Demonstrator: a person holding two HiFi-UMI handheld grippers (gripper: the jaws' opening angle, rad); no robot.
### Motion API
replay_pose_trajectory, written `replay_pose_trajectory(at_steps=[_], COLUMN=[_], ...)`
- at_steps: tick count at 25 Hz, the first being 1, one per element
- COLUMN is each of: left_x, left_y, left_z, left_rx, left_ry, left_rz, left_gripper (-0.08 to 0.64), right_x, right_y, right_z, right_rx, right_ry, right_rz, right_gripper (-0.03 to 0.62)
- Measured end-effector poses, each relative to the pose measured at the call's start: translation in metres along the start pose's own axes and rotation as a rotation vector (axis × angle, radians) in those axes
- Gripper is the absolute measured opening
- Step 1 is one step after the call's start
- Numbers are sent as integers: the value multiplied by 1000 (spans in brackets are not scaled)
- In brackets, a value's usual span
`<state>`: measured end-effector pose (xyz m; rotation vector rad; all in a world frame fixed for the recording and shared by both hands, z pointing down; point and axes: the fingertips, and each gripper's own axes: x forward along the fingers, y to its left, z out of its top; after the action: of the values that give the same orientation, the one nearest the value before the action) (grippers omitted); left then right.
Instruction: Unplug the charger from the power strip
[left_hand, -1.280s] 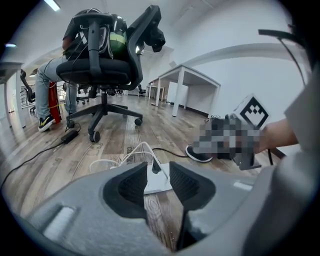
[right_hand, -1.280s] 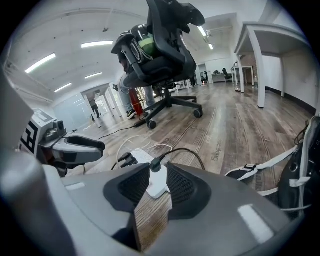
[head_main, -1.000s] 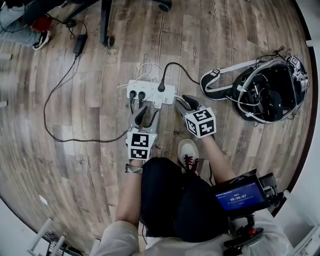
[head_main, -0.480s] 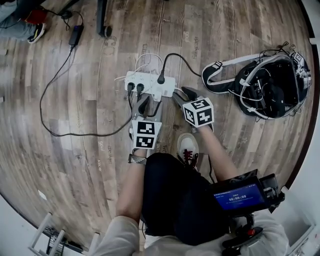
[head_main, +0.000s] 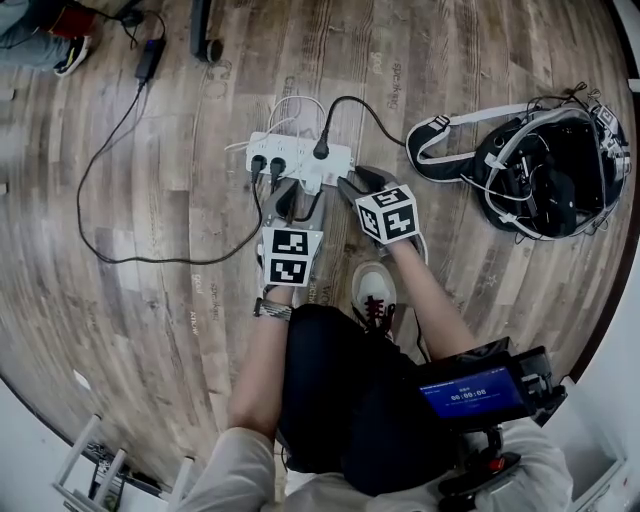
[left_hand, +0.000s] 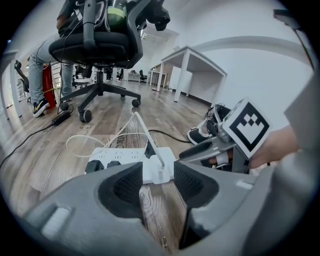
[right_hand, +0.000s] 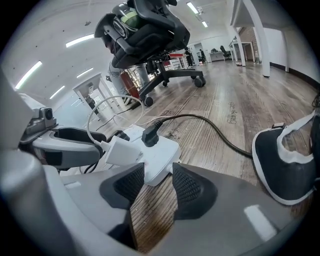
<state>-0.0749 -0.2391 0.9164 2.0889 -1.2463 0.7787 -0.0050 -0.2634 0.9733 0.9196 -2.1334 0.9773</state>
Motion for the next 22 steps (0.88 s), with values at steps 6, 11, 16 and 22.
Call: replay_pose_trajectory(at_steps=[6,11,16,22], left_x=[11,21,29,33], left_y=[-5,-1,2,1], left_z=[-5,-6,-15,-13], left_rx=[16,11,-1,24], left_ry=[27,41,71,73], left_rz=[-19,0,22,29], left_gripper=[190,189,189,168], right_x=[7,8,10,9], right_y=[4,4,3,3], right_z=[-9,-9,-9,-10], right_rx=[8,40,47,43], right_ry=[25,17,22,11], right_rz=[11,24,29,23], right_gripper=[169,167,175,176])
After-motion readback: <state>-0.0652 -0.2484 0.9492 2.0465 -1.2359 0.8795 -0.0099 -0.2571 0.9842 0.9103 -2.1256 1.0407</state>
